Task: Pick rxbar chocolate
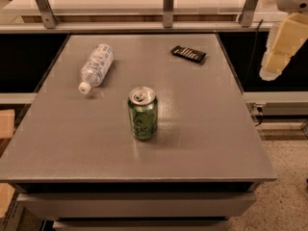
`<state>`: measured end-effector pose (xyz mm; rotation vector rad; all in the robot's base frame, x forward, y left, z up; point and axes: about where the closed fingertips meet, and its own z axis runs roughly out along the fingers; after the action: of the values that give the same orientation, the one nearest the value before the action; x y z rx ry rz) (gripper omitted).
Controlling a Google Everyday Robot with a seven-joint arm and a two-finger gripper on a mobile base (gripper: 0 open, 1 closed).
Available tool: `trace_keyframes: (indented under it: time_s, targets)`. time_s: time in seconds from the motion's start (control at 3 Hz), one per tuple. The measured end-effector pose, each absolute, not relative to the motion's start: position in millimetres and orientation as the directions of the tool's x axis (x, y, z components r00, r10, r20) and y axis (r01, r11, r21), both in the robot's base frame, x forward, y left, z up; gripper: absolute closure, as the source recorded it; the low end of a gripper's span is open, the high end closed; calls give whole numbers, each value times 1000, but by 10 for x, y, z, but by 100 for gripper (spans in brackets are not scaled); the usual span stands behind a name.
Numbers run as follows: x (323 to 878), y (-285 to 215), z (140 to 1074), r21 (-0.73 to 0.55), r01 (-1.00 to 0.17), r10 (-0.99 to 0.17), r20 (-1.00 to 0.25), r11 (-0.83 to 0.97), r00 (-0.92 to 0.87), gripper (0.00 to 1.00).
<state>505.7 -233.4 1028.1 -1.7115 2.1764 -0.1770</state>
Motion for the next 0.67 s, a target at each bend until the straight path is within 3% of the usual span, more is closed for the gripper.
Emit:
trace_keyframes:
  time_s: [0.67]
  targets:
    - [5511,-2291,10370,-275,-903,-925,-283,330,-252,0]
